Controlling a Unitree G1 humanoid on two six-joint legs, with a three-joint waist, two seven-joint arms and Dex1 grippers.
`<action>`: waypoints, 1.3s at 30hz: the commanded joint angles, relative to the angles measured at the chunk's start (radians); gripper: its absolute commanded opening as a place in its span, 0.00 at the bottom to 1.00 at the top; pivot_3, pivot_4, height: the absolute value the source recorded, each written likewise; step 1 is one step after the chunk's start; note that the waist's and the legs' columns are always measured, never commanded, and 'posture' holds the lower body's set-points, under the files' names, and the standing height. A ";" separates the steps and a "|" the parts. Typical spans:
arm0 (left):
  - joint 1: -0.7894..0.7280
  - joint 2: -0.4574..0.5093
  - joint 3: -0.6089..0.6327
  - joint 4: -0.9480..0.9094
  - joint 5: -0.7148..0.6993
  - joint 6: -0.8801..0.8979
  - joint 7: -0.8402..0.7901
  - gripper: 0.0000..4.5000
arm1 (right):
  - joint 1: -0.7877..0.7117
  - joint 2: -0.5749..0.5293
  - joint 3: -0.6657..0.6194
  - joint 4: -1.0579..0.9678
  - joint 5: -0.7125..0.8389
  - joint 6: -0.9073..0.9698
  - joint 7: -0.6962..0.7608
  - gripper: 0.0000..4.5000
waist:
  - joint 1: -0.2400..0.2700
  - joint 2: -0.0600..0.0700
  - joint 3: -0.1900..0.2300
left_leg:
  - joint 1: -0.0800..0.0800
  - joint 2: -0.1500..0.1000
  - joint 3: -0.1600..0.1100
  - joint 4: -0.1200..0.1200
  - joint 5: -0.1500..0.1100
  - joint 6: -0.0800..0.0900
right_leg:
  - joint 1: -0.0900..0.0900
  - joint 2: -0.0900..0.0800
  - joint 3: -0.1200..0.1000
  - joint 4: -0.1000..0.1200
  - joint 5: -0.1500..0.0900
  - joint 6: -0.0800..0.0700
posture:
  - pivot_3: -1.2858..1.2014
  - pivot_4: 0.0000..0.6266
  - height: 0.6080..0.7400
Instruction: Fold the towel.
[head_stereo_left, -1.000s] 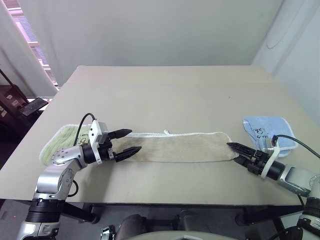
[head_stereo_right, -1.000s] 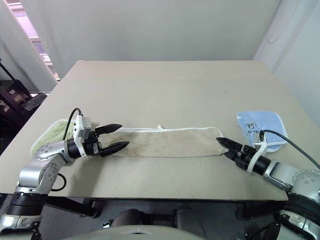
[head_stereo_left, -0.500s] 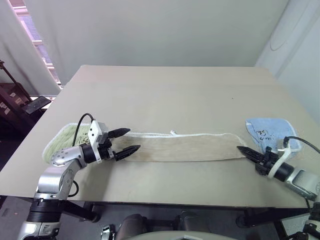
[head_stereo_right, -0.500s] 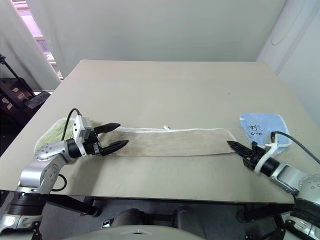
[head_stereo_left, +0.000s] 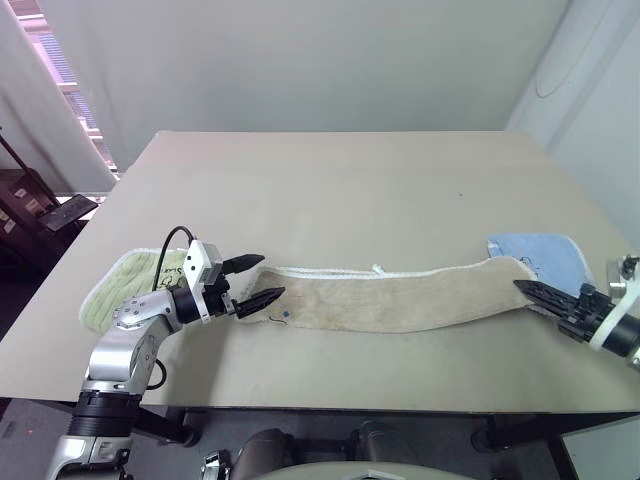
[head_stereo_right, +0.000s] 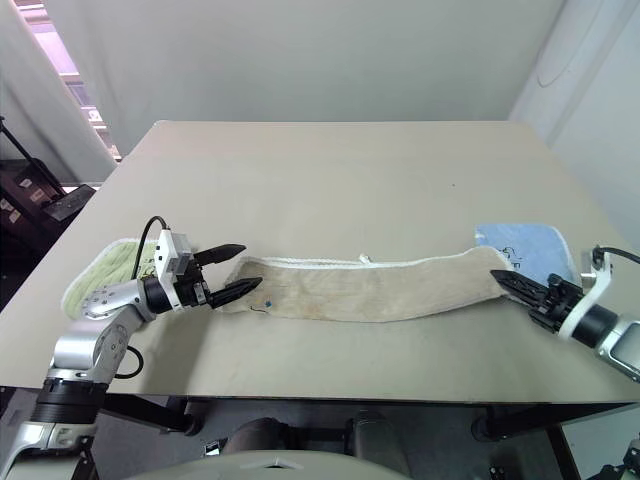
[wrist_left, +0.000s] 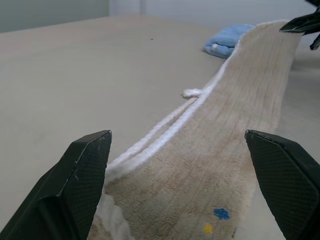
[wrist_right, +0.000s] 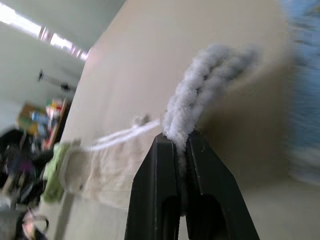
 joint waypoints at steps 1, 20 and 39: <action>-0.026 0.007 0.011 0.004 0.009 -0.024 -0.001 1.00 | -0.022 -0.029 0.057 -0.168 0.061 0.009 0.050 0.01 | 0.000 0.000 0.000 | 0.000 0.000 0.000 0.000 0.000 0.000 | 0.000 0.000 0.000 0.000 0.000 0.000 | 0.52 0.00 0.88; 0.022 0.017 0.024 -0.005 0.017 -0.050 0.004 1.00 | -0.133 0.099 0.659 -0.261 -0.276 -0.272 0.098 0.01 | 0.005 -0.003 0.001 | -0.002 0.000 0.000 -0.001 0.000 0.000 | -0.002 -0.001 0.000 -0.001 0.001 -0.004 | 0.52 0.00 0.88; 0.012 0.022 0.044 0.028 0.006 -0.076 -0.018 1.00 | -0.128 0.155 0.706 -0.332 -0.307 -0.282 0.171 0.80 | 0.003 -0.003 0.001 | -0.002 0.000 0.000 -0.001 0.000 -0.001 | -0.003 -0.002 0.000 -0.001 0.000 -0.006 | 0.52 0.00 0.88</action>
